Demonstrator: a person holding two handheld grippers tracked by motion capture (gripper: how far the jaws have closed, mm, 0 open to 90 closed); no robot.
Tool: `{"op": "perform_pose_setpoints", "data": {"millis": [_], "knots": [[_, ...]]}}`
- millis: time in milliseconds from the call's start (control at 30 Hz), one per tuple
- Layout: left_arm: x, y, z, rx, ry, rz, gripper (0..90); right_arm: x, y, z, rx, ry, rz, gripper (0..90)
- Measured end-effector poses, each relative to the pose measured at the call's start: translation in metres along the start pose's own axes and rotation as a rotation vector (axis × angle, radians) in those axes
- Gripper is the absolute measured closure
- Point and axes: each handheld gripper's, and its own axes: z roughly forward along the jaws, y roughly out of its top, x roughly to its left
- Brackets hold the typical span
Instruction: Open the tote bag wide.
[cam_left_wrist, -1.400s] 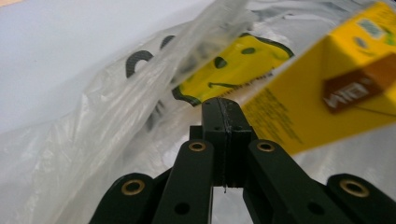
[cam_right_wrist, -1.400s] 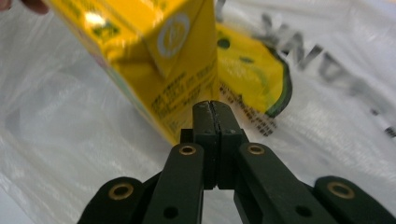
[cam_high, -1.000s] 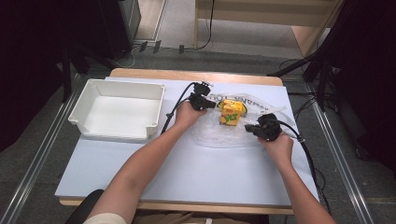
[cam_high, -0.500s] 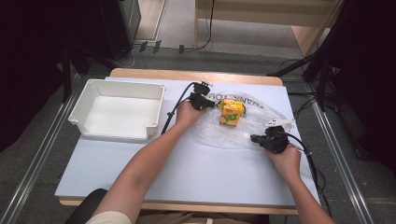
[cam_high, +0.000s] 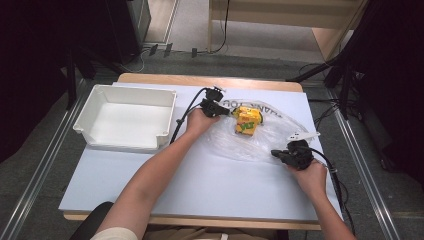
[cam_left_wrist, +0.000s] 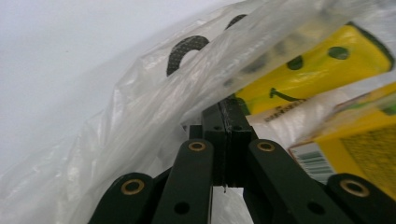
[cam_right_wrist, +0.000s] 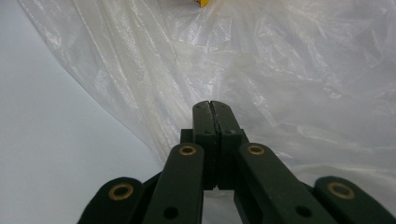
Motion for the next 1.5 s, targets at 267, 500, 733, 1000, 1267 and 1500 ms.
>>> {"op": "perform_pose_setpoints", "data": {"millis": [267,500,733,1000,1267,1500], "knots": [[-0.008,0.002,-0.020,-0.021,-0.055,0.032,87.9,-0.001,0.009,-0.009,-0.031,-0.004,-0.007,87.6],[-0.016,-0.004,-0.033,-0.019,-0.084,0.038,83.5,0.001,0.015,-0.015,-0.041,0.004,-0.018,77.2],[-0.019,-0.006,-0.048,-0.035,-0.085,0.043,73.5,0.004,0.017,-0.023,-0.068,0.004,0.005,69.8],[-0.024,-0.012,-0.061,-0.038,-0.111,0.089,64.3,0.007,0.019,-0.029,-0.088,0.027,0.033,63.1],[-0.028,-0.019,-0.071,-0.038,-0.139,0.114,58.3,0.014,0.020,-0.031,-0.079,0.030,0.035,51.5],[-0.031,-0.026,-0.079,-0.061,-0.147,0.149,47.9,0.018,0.017,-0.035,-0.098,0.008,0.034,37.9]]}}
